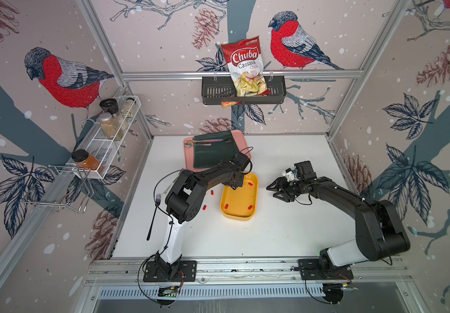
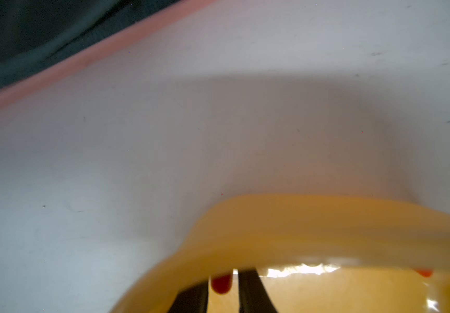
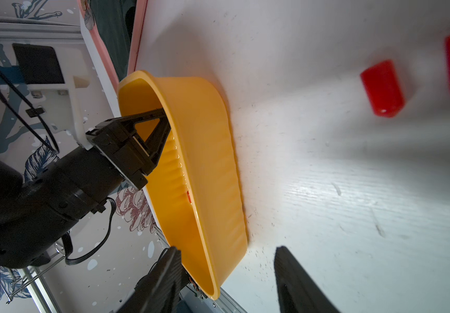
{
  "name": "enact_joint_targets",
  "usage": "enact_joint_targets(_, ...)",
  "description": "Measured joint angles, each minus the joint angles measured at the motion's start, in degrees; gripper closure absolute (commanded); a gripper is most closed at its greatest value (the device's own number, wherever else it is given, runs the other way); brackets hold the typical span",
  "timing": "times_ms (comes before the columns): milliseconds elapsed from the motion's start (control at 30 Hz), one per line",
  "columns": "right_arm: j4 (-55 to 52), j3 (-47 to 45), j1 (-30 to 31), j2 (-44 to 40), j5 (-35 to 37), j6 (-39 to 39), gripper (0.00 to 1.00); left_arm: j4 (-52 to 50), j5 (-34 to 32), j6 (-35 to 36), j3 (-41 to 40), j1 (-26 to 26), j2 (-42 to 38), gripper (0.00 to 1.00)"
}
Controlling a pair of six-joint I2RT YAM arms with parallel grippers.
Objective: Take the screw protection sleeves out of the storage box
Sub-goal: Pick up the screw protection sleeve from the storage box, then place the screw protection sleeve at the center of the board.
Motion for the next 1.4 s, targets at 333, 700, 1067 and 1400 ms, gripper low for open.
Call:
enact_joint_targets(333, -4.33, 8.44, 6.45, 2.36, 5.11, -1.25, 0.41, 1.53, -1.4, 0.0, 1.22, -0.02, 1.29, 0.99)
enact_joint_targets(700, -16.02, 25.38, 11.61, 8.11, 16.57, -4.79, 0.42, -2.03, 3.63, -1.31, 2.89, 0.39, -6.21, 1.0)
enact_joint_targets(1067, -41.13, 58.93, 24.04, 31.93, 36.33, -18.18, 0.47, -1.05, 9.2, -3.04, -17.9, 13.86, -28.44, 1.0)
enact_joint_targets(1400, -52.65, 67.12, 28.41, 42.88, 50.34, -23.87, 0.48, 0.35, 10.49, -1.86, -29.29, 18.99, -34.34, 1.0)
